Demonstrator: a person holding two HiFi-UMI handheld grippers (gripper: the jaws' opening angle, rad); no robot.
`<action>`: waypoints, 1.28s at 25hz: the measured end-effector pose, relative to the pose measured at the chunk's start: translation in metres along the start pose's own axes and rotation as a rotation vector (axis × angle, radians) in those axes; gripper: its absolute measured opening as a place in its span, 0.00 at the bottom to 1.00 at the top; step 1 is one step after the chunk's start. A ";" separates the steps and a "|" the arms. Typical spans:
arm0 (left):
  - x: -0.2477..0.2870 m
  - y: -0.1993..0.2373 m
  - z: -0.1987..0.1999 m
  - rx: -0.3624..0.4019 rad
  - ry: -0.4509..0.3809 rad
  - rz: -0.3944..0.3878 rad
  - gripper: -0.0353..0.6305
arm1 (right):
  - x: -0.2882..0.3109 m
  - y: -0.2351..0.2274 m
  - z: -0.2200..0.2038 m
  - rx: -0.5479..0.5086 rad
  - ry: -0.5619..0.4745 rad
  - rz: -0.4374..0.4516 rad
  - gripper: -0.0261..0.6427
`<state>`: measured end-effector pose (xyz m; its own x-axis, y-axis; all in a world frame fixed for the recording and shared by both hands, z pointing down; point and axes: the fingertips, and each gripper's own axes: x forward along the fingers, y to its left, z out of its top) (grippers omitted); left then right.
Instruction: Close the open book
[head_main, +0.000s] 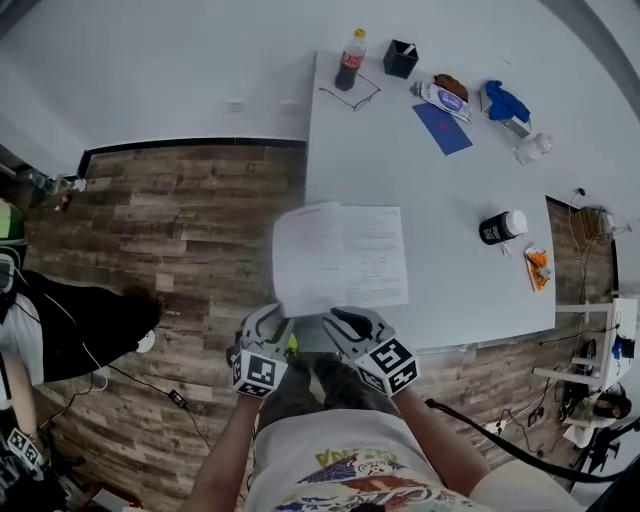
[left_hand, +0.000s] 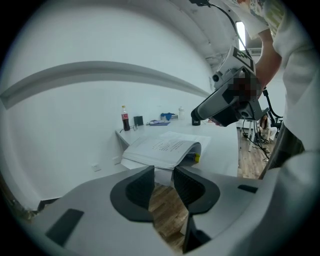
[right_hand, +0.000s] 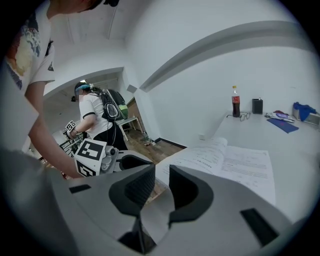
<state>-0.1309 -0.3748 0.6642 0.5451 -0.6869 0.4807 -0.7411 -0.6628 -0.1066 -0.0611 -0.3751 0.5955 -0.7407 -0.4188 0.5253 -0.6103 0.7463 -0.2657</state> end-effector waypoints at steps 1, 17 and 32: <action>-0.001 -0.001 0.004 0.001 0.003 -0.001 0.23 | -0.002 0.000 0.001 0.004 -0.004 0.001 0.17; -0.006 -0.023 0.061 0.115 0.020 -0.055 0.23 | -0.032 -0.008 0.015 0.039 -0.072 0.016 0.17; 0.010 -0.049 0.102 0.205 -0.012 -0.106 0.23 | -0.058 -0.031 0.021 0.020 -0.103 0.024 0.17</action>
<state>-0.0490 -0.3797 0.5855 0.6213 -0.6128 0.4883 -0.5849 -0.7774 -0.2314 -0.0057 -0.3844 0.5567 -0.7795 -0.4530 0.4327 -0.5970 0.7465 -0.2939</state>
